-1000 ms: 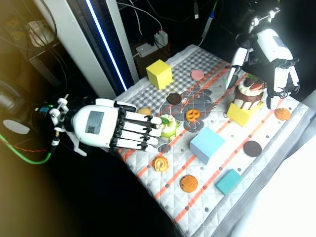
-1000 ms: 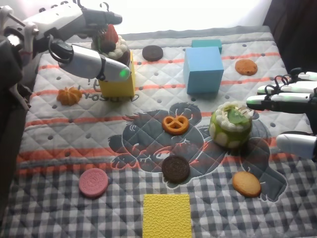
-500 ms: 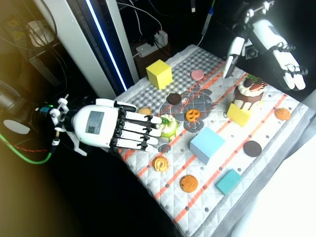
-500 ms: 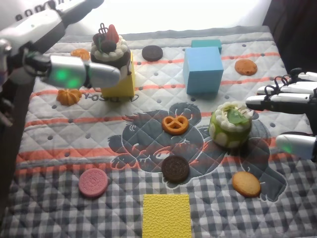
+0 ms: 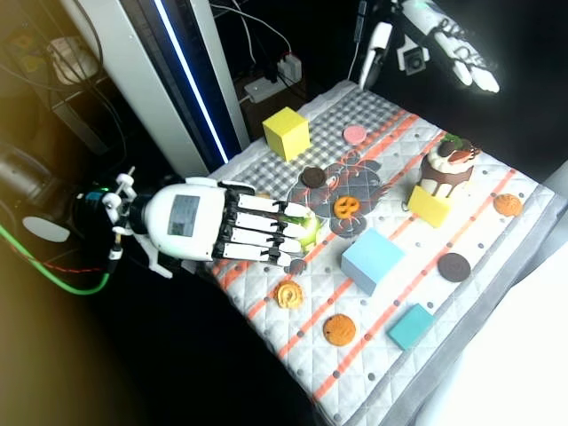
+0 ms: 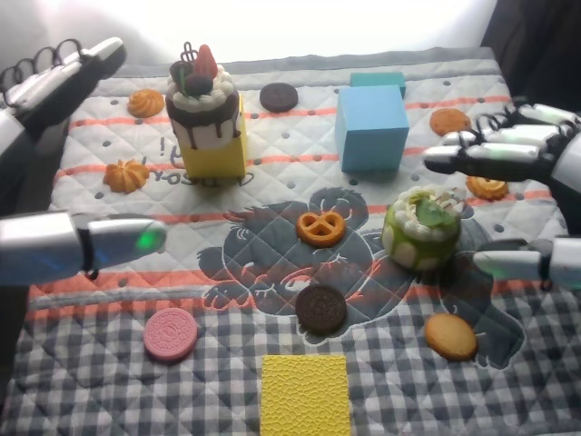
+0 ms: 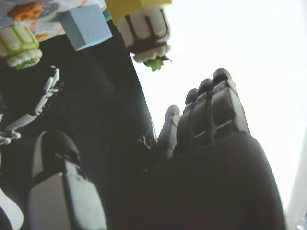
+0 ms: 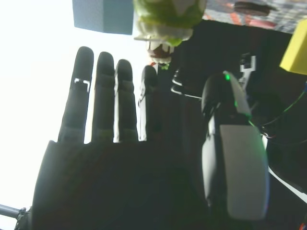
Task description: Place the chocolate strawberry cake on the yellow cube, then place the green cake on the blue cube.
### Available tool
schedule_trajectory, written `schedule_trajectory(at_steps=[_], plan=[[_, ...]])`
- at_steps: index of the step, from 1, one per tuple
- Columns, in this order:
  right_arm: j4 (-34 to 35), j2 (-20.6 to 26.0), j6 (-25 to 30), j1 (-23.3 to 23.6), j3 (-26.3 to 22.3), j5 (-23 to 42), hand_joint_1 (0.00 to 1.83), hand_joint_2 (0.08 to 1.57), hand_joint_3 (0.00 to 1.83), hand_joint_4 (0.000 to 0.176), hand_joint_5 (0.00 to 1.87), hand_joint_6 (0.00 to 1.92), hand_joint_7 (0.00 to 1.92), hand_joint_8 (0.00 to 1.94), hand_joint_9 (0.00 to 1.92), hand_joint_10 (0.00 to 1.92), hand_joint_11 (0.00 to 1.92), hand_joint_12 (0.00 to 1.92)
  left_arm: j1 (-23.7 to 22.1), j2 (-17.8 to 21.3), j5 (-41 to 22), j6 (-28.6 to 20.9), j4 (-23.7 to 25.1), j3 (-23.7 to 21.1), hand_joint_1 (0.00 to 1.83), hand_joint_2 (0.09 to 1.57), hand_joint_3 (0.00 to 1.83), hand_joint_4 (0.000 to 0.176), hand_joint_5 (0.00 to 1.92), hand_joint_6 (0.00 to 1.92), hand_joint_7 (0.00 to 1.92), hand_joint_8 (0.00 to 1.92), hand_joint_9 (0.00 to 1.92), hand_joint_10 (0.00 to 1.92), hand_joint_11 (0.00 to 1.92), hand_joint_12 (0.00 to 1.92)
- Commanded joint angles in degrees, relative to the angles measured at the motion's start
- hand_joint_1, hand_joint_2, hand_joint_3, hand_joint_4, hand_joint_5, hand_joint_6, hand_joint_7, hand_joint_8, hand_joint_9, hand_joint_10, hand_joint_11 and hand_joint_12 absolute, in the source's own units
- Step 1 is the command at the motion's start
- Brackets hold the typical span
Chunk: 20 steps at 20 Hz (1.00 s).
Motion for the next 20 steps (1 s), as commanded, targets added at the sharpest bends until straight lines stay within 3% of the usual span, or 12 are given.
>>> schedule_trajectory(at_steps=[1, 2, 3, 6, 8, 10, 11, 14, 15, 16, 17, 20], plan=[[-0.4, -0.9, 0.3, 1.4, 0.5, 4.4, 0.76, 1.08, 0.0, 0.164, 0.33, 0.0, 0.36, 0.0, 0.42, 0.0, 0.11, 0.94, 0.5, 0.7, -9.6, -0.6, 0.9, -0.5, 0.65, 0.82, 0.0, 0.154, 0.0, 0.0, 0.0, 0.0, 0.0, 0.0, 0.0, 0.0], [-1.1, -1.4, 0.3, 2.2, 0.9, 3.1, 0.78, 1.08, 0.0, 0.161, 0.34, 0.0, 0.36, 0.0, 0.44, 0.0, 0.15, 1.03, 1.6, 0.9, -10.7, -0.6, 0.6, -1.0, 0.66, 0.82, 0.0, 0.126, 0.0, 0.0, 0.0, 0.0, 0.0, 0.0, 0.0, 0.0], [-1.7, -2.0, 0.3, 2.9, 1.2, 2.1, 0.81, 1.07, 0.0, 0.153, 0.36, 0.0, 0.37, 0.0, 0.46, 0.0, 0.18, 1.02, 2.2, 1.0, -11.7, -0.6, 0.4, -1.4, 0.68, 0.81, 0.0, 0.131, 0.0, 0.0, 0.0, 0.0, 0.0, 0.0, 0.0, 0.0], [-3.7, -4.7, 0.3, 5.4, 3.2, -2.4, 0.82, 1.05, 0.0, 0.175, 0.32, 0.0, 0.35, 0.0, 0.41, 0.0, 0.11, 1.03, 4.3, 1.6, -14.2, -0.6, 0.1, -2.7, 0.69, 0.83, 0.0, 0.124, 0.0, 0.0, 0.0, 0.0, 0.0, 0.0, 0.0, 0.0], [-4.2, -5.5, 0.3, 6.1, 3.9, -3.9, 0.87, 1.05, 0.0, 0.176, 0.34, 0.0, 0.35, 0.0, 0.37, 0.0, 0.02, 1.14, 4.9, 1.6, -14.9, -0.7, -0.2, -3.0, 0.85, 0.84, 0.01, 0.17, 0.0, 0.0, 0.0, 0.0, 0.0, 0.0, 0.0, 0.0], [-4.5, -5.9, 0.3, 6.5, 4.3, -4.8, 0.95, 1.05, 0.0, 0.15, 0.39, 0.0, 0.4, 0.01, 0.41, 0.01, 0.02, 1.17, 5.5, 1.6, -15.4, -0.8, -1.1, -3.1, 0.89, 0.85, 0.01, 0.176, 0.0, 0.0, 0.0, 0.0, 0.0, 0.0, 0.0, 0.0], [-4.6, -6.3, 0.3, 6.8, 4.6, -5.1, 0.98, 1.06, 0.0, 0.155, 0.41, 0.01, 0.44, 0.01, 0.44, 0.02, 0.05, 1.19, 5.8, 1.5, -15.5, -1.0, -1.6, -3.0, 0.89, 0.85, 0.01, 0.176, 0.0, 0.0, 0.0, 0.0, 0.0, 0.0, 0.0, 0.0], [-4.8, -6.8, 0.3, 7.3, 5.1, -5.6, 1.25, 1.05, 0.0, 0.054, 0.67, 0.01, 0.74, 0.03, 0.87, 0.13, 0.47, 1.25, 6.4, 1.5, -15.8, -1.8, -1.8, -3.0, 0.9, 0.86, 0.01, 0.176, 0.0, 0.0, 0.0, 0.0, 0.0, 0.0, 0.0, 0.0], [-4.8, -6.9, 0.3, 7.4, 5.3, -5.7, 1.32, 1.12, 0.0, 0.043, 0.79, 0.01, 0.86, 0.92, 0.88, 0.74, 0.64, 1.49, 6.5, 1.5, -16.1, -1.9, -1.8, -3.0, 0.87, 0.86, 0.01, 0.176, 0.0, 0.0, 0.0, 0.0, 0.0, 0.0, 0.0, 0.0], [-4.8, -6.9, 0.3, 7.5, 5.4, -5.7, 1.33, 1.17, 0.0, 0.042, 0.86, 0.01, 0.82, 1.2, 0.84, 1.06, 0.68, 1.57, 6.5, 1.5, -16.3, -2.0, -1.8, -3.0, 0.89, 0.86, 0.01, 0.176, 0.0, 0.0, 0.0, 0.0, 0.0, 0.0, 0.0, 0.0], [-4.8, -6.9, 0.3, 7.6, 5.4, -5.7, 1.26, 1.17, 0.02, 0.0, 0.91, 0.64, 0.84, 1.4, 0.91, 1.32, 0.84, 1.65, 6.6, 1.4, -16.5, -2.0, -1.9, -3.0, 0.87, 0.87, 0.01, 0.176, 0.0, 0.0, 0.0, 0.0, 0.0, 0.0, 0.0, 0.0], [-4.8, -6.7, 0.4, 8.2, 5.4, -4.8, 1.23, 1.21, 0.0, 0.0, 0.88, 0.89, 0.77, 1.57, 0.77, 1.52, 0.7, 1.7, 7.5, 1.3, -17.2, -3.0, -2.4, -3.0, 0.88, 0.88, 0.01, 0.176, 0.0, 0.0, 0.0, 0.0, 0.0, 0.0, 0.0, 0.0]])
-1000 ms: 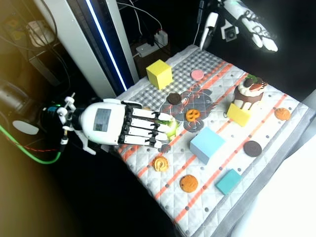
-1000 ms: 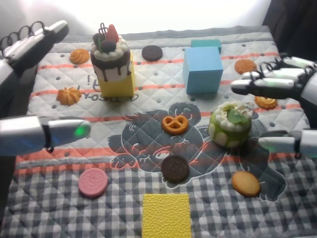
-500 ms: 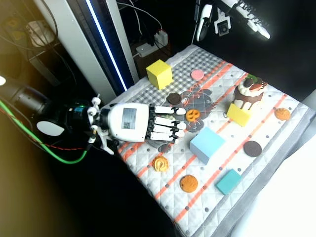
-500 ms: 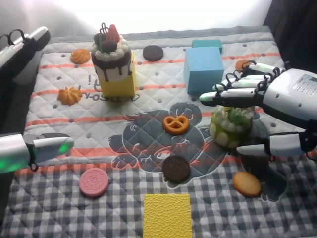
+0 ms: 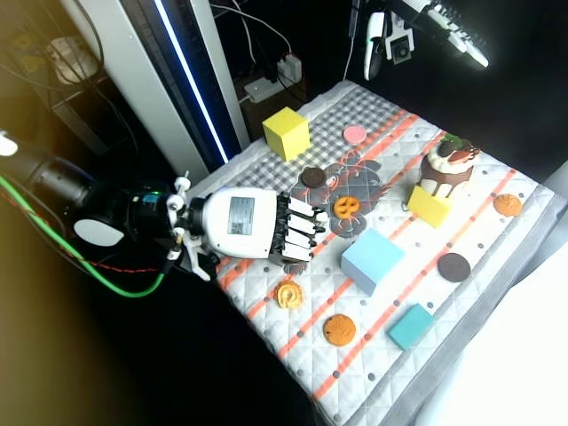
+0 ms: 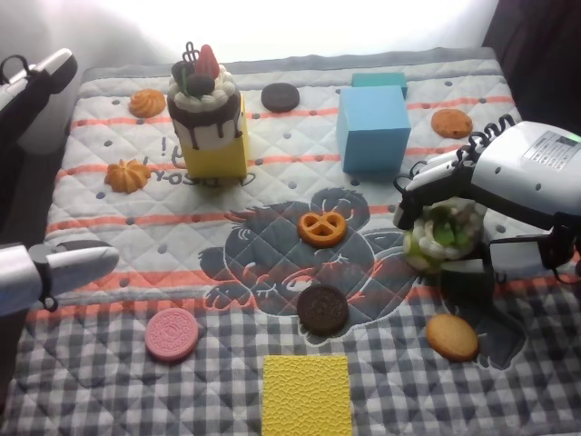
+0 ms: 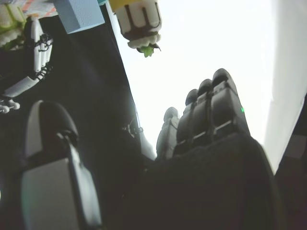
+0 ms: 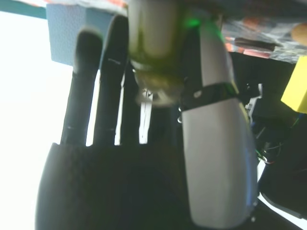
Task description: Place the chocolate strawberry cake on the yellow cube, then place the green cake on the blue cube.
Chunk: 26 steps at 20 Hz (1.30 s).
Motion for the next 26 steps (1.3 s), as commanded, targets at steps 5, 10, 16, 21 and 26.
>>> schedule_trajectory(at_steps=[5, 10, 16, 21, 26], plan=[[2.3, 2.7, 2.0, 3.0, -0.3, 14.3, 1.24, 1.18, 0.0, 0.0, 0.92, 0.84, 0.83, 1.46, 0.72, 1.3, 0.56, 1.67, 1.7, 0.3, -8.4, -2.7, -0.3, 0.0, 0.9, 0.87, 0.0, 0.176, 0.0, 0.0, 0.0, 0.0, 0.0, 0.0, 0.0, 0.0], [5.1, 0.6, 2.0, 9.2, 3.5, 14.9, 1.38, 1.14, 0.0, 0.0, 0.93, 0.79, 0.93, 1.16, 0.87, 1.38, 0.71, 1.51, 1.9, 0.2, -8.4, -3.2, -0.6, 0.1, 0.92, 0.87, 0.0, 0.176, 0.0, 0.0, 0.0, 0.0, 0.0, 0.0, 0.0, 0.0], [5.1, -4.5, 1.9, 15.1, 8.3, 8.6, 1.38, 1.09, 0.0, 0.0, 0.9, 0.97, 1.08, 0.79, 1.0, 1.14, 0.81, 1.19, 1.9, -0.2, -7.4, -3.3, -0.6, 0.6, 0.81, 0.87, 0.0, 0.15, 0.0, 0.0, 0.0, 0.0, 0.0, 0.0, 0.0, 0.0], [5.1, -7.3, -0.7, 18.6, 11.2, 1.7, 1.37, 1.1, 0.0, 0.0, 0.85, 1.01, 1.06, 0.84, 0.98, 1.18, 0.75, 1.11, 1.9, -0.6, -6.8, -4.0, -0.6, 0.7, 0.79, 0.84, 0.0, 0.144, 0.0, 0.0, 0.0, 0.0, 0.0, 0.0, 0.0, 0.0], [5.1, -9.5, -1.4, 20.1, 13.5, -2.2, 1.24, 1.13, 0.0, 0.0, 0.88, 0.99, 1.04, 1.04, 1.01, 0.28, 0.49, 1.11, 2.0, -0.9, -6.5, -5.5, -0.6, 1.0, 0.79, 0.84, 0.0, 0.132, 0.0, 0.0, 0.0, 0.0, 0.0, 0.0, 0.0, 0.0]])
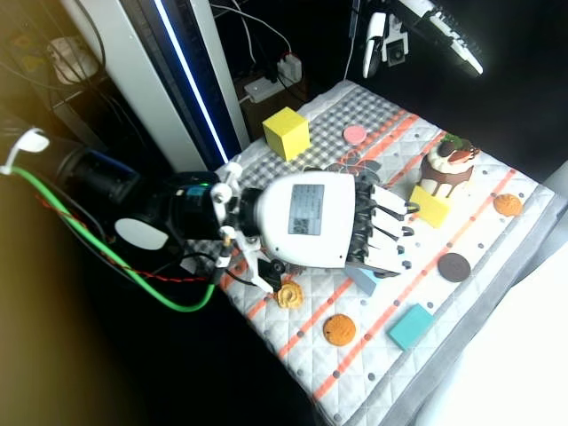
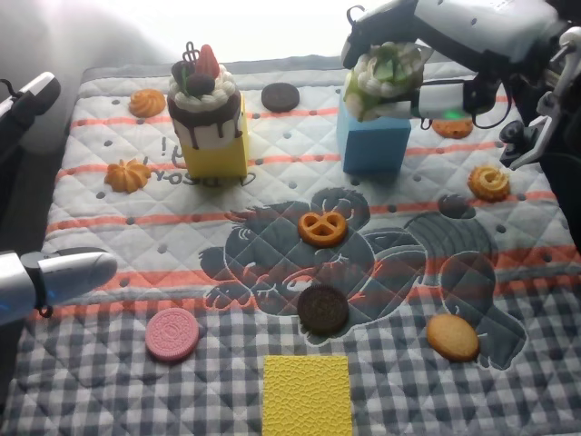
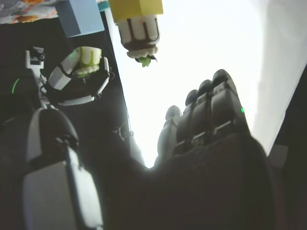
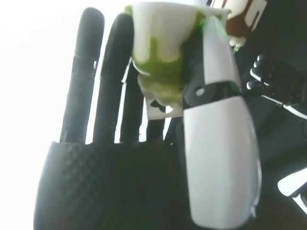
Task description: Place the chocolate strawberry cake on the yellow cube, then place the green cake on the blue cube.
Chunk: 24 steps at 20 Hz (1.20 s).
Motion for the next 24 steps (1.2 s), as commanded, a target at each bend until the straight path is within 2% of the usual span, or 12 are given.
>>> schedule_trajectory(at_steps=[1, 2, 4, 5, 6, 8, 12, 13, 15, 16, 19, 24], plan=[[1.2, -0.2, -0.2, 1.0, 0.6, 5.6, 1.24, 1.13, 0.0, 0.0, 0.87, 1.01, 1.04, 1.04, 1.04, 0.22, 0.5, 1.13, -0.2, 0.2, -6.6, -0.5, 1.0, 0.2, 0.78, 0.85, 0.0, 0.127, 0.0, 0.0, 0.0, 0.0, 0.0, 0.0, 0.0, 0.0], [1.2, -0.4, -0.3, 1.0, 0.9, 4.9, 1.23, 1.13, 0.0, 0.0, 0.87, 1.03, 1.05, 1.01, 1.06, 0.16, 0.5, 1.15, -0.2, 0.2, -6.6, -0.5, 1.1, 0.2, 0.8, 0.85, 0.0, 0.116, 0.01, 0.0, 0.0, 0.0, 0.0, 0.0, 0.0, 0.0], [1.2, -0.7, -0.3, 1.0, 1.5, 3.4, 1.22, 1.13, 0.0, 0.0, 0.86, 1.1, 1.03, 0.96, 1.05, 0.07, 0.5, 1.16, -0.1, 0.2, -6.7, -0.8, 1.1, 0.2, 0.8, 0.85, 0.0, 0.122, 0.01, 0.0, 0.0, 0.0, 0.0, 0.0, 0.0, 0.0], [1.2, -0.7, -0.3, 1.0, 1.7, 2.9, 1.21, 1.14, 0.0, 0.015, 0.87, 1.13, 0.99, 1.01, 1.04, 0.05, 0.53, 1.15, -0.1, 0.2, -6.7, -0.9, 1.1, 0.2, 0.8, 0.85, 0.0, 0.123, 0.0, 0.0, 0.0, 0.0, 0.0, 0.0, 0.0, 0.0], [1.2, -0.8, -0.3, 1.0, 1.8, 2.4, 1.17, 1.14, 0.0, 0.0, 0.92, 1.06, 0.89, 0.43, 1.02, 0.03, 0.55, 1.12, -0.1, 0.2, -6.7, -1.0, 1.1, 0.2, 0.84, 0.86, 0.0, 0.104, 0.01, 0.0, 0.0, 0.0, 0.0, 0.0, 0.0, 0.0], [1.3, -0.8, -0.3, 1.0, 1.8, 1.8, 1.16, 1.14, 0.0, 0.0, 0.92, 1.06, 0.93, 0.03, 1.02, 0.01, 0.59, 1.1, 0.0, 0.2, -7.0, -1.4, 1.1, 0.2, 0.83, 0.87, 0.01, 0.1, 0.01, 0.0, 0.0, 0.0, 0.0, 0.0, 0.0, 0.0], [1.8, -0.9, -0.3, 0.7, 1.9, 1.3, 1.15, 1.14, 0.0, 0.0, 0.91, 1.07, 0.9, 0.0, 0.99, 0.0, 0.57, 1.07, 0.0, 0.2, -7.1, -1.5, 1.2, 0.2, 0.85, 0.88, 0.01, 0.102, 0.0, 0.0, 0.0, 0.0, 0.0, 0.0, 0.0, 0.0], [1.9, -0.9, -0.3, 0.5, 1.9, 1.3, 1.19, 1.09, 0.0, 0.0, 0.81, 0.47, 0.87, 0.0, 0.96, 0.0, 0.55, 1.06, 0.0, 0.2, -7.2, -1.6, 1.2, 0.2, 0.84, 0.88, 0.01, 0.108, 0.0, 0.0, 0.0, 0.0, 0.0, 0.0, 0.0, 0.0], [2.3, -0.9, -0.3, 0.2, 1.9, 1.3, 1.16, 1.07, 0.0, 0.0, 0.83, 0.06, 0.8, 0.0, 0.9, 0.01, 0.47, 1.15, 0.0, 0.2, -7.2, -1.6, 1.2, 0.2, 0.84, 0.88, 0.01, 0.109, 0.01, 0.0, 0.0, 0.0, 0.0, 0.0, 0.0, 0.0], [2.4, -0.9, -0.3, 0.1, 1.9, 1.3, 1.12, 1.06, 0.0, 0.0, 0.8, 0.02, 0.76, 0.0, 0.85, 0.0, 0.4, 1.2, 0.0, 0.2, -7.2, -1.6, 1.2, 0.2, 0.84, 0.88, 0.01, 0.107, 0.01, 0.0, 0.0, 0.0, 0.0, 0.0, 0.0, 0.0], [2.7, -0.9, -0.3, 0.1, 1.8, 1.3, 0.92, 1.1, 0.0, 0.045, 0.65, 0.0, 0.65, 0.0, 0.72, 0.0, 0.19, 1.28, 0.2, 0.2, -7.5, -1.7, 1.2, 0.2, 0.83, 0.89, 0.01, 0.12, 0.01, 0.0, 0.0, 0.0, 0.0, 0.0, 0.0, 0.0], [2.7, -0.8, -0.3, 0.1, 1.1, 1.5, 0.86, 1.13, 0.01, 0.047, 0.57, 0.0, 0.63, 0.0, 0.69, 0.0, 0.14, 1.31, 0.3, 0.3, -7.9, -2.0, 1.2, 0.1, 0.79, 0.89, 0.01, 0.124, 0.0, 0.0, 0.0, 0.0, 0.0, 0.0, 0.0, 0.0]])
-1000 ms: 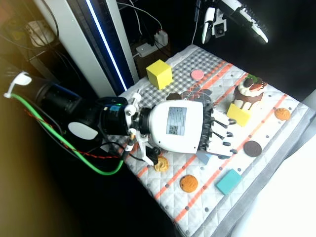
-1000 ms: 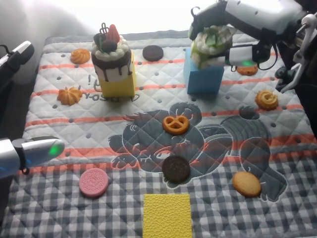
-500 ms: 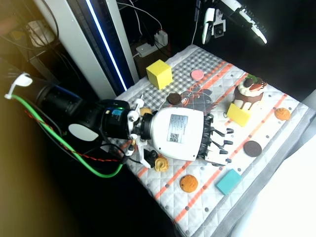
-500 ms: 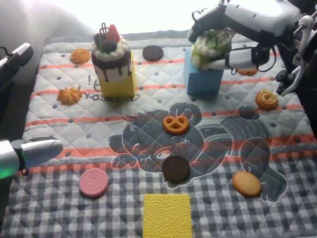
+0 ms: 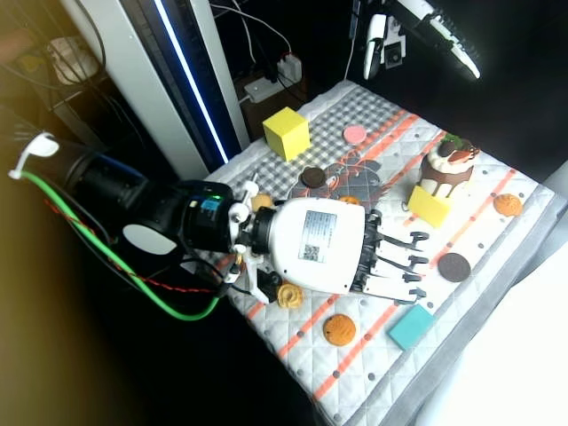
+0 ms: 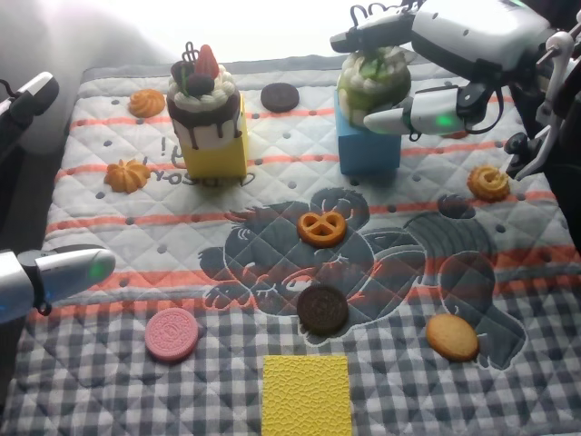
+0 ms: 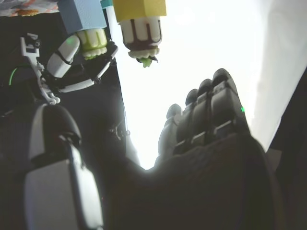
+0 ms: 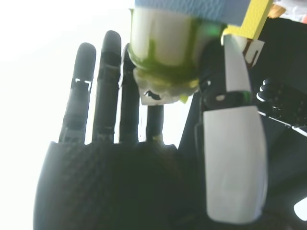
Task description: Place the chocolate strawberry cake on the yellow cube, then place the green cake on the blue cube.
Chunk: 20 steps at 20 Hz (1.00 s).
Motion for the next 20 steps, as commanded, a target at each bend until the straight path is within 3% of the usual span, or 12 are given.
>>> schedule_trajectory(at_steps=[1, 4, 6, 8, 9, 11, 13, 14, 15, 17, 18, 20], plan=[[0.8, 0.2, 0.0, 0.4, -0.2, 6.5, 0.86, 1.13, 0.01, 0.05, 0.56, 0.0, 0.63, 0.0, 0.69, 0.0, 0.15, 1.31, -0.1, 0.3, -7.2, -0.5, 0.9, 0.1, 0.8, 0.9, 0.01, 0.119, 0.0, 0.0, 0.0, 0.0, 0.0, 0.0, 0.0, 0.0], [0.8, 0.7, 0.0, 0.0, -0.5, 6.7, 0.86, 1.15, 0.0, 0.059, 0.54, 0.0, 0.61, 0.0, 0.66, 0.0, 0.16, 1.22, 0.0, 0.3, -7.3, -0.7, 0.9, 0.1, 0.8, 0.91, 0.01, 0.112, 0.0, 0.0, 0.0, 0.0, 0.0, 0.0, 0.0, 0.0], [0.8, 0.9, 0.0, -0.3, -0.6, 6.8, 0.9, 1.15, 0.0, 0.033, 0.55, 0.0, 0.63, 0.01, 0.69, 0.01, 0.18, 1.22, 0.1, 0.3, -7.4, -0.9, 0.9, 0.1, 0.81, 0.91, 0.01, 0.115, 0.0, 0.0, 0.0, 0.0, 0.0, 0.0, 0.0, 0.0], [0.8, 1.2, 0.0, -0.6, -0.7, 6.8, 0.89, 1.16, 0.0, 0.025, 0.55, 0.0, 0.62, 0.0, 0.68, 0.0, 0.19, 1.17, 0.5, 0.3, -7.8, -1.3, 0.9, 0.0, 0.8, 0.91, 0.01, 0.125, 0.0, 0.0, 0.0, 0.0, 0.0, 0.0, 0.0, 0.0], [0.8, 1.3, 0.0, -0.8, -0.7, 6.8, 0.87, 1.16, 0.0, 0.033, 0.54, 0.0, 0.61, 0.0, 0.68, 0.0, 0.18, 1.16, 0.7, 0.3, -7.9, -1.6, 0.9, 0.0, 0.8, 0.92, 0.01, 0.124, 0.0, 0.0, 0.0, 0.0, 0.0, 0.0, 0.0, 0.0], [0.9, 1.6, 0.0, -1.0, -0.7, 6.8, 0.86, 1.17, 0.0, 0.045, 0.54, 0.0, 0.61, 0.0, 0.68, 0.0, 0.2, 1.12, 1.1, 0.4, -8.3, -2.3, 0.8, 0.1, 0.8, 0.92, 0.01, 0.098, 0.0, 0.0, 0.0, 0.0, 0.0, 0.0, 0.0, 0.0], [0.9, 1.8, 0.0, -1.2, -0.9, 6.8, 0.89, 1.16, 0.0, 0.033, 0.58, 0.0, 0.6, 0.0, 0.68, 0.0, 0.24, 1.03, 1.3, 0.4, -8.4, -2.4, 0.8, 0.1, 0.79, 0.93, 0.01, 0.096, 0.0, 0.0, 0.0, 0.0, 0.0, 0.0, 0.0, 0.0], [0.9, 2.0, 0.0, -1.3, -1.0, 6.8, 0.89, 1.16, 0.0, 0.031, 0.56, 0.0, 0.56, 0.0, 0.65, 0.0, 0.25, 0.95, 1.3, 0.4, -8.4, -2.4, 0.7, 0.1, 0.81, 0.92, 0.01, 0.106, 0.0, 0.0, 0.0, 0.0, 0.0, 0.0, 0.0, 0.0], [0.9, 2.1, 0.0, -1.4, -1.2, 6.8, 0.87, 1.16, 0.0, 0.049, 0.5, 0.0, 0.5, 0.0, 0.59, 0.0, 0.24, 0.85, 1.3, 0.4, -8.5, -2.5, 0.7, 0.1, 0.79, 0.92, 0.01, 0.109, 0.0, 0.0, 0.0, 0.0, 0.0, 0.0, 0.0, 0.0], [0.9, 2.2, 0.0, -1.4, -1.4, 7.0, 0.6, 1.07, 0.0, 0.127, 0.31, 0.0, 0.3, 0.0, 0.36, 0.0, 0.06, 0.83, 1.4, 0.4, -8.5, -2.5, 0.7, 0.0, 0.79, 0.93, 0.01, 0.126, 0.0, 0.0, 0.0, 0.0, 0.0, 0.0, 0.0, 0.0], [0.9, 2.3, 0.0, -1.5, -1.6, 7.1, 0.4, 0.96, 0.0, 0.13, 0.19, 0.0, 0.23, 0.0, 0.27, 0.0, 0.01, 0.81, 1.4, 0.4, -8.5, -2.6, 0.7, 0.0, 0.79, 0.93, 0.01, 0.124, 0.0, 0.0, 0.0, 0.0, 0.0, 0.0, 0.0, 0.0], [0.9, 2.4, 0.0, -1.7, -1.8, 7.3, 0.36, 0.93, 0.0, 0.143, 0.07, 0.0, 0.17, 0.0, 0.21, 0.0, 0.0, 0.81, 1.4, 0.3, -8.6, -2.7, 0.7, 0.0, 0.79, 0.94, 0.01, 0.121, 0.0, 0.0, 0.0, 0.0, 0.0, 0.0, 0.0, 0.0]])
